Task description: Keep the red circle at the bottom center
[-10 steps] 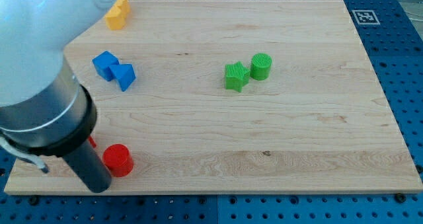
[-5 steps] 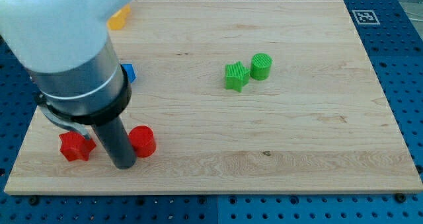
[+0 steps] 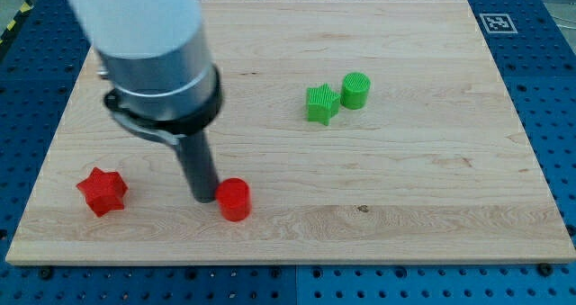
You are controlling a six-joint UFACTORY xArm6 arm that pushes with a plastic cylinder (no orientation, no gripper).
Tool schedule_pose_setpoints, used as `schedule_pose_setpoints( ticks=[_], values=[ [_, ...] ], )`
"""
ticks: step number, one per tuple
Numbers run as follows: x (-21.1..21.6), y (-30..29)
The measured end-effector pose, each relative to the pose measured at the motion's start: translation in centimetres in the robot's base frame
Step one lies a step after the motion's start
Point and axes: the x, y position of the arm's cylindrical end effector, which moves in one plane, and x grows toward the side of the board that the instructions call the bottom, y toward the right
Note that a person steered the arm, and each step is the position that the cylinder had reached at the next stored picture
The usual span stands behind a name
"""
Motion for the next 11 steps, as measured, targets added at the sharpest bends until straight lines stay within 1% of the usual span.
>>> schedule_pose_setpoints(
  ticks=[1,2,3,5,6,7,9,10,11],
  values=[
    [0.5,0.8],
    [2.4,4.2],
    [3.1,5.4],
    [4.9,5.4],
    [4.9,5.4],
    [4.9,2.4],
    [5.4,1.1],
    [5.5,-0.5],
    [5.5,-4.6]
  ],
)
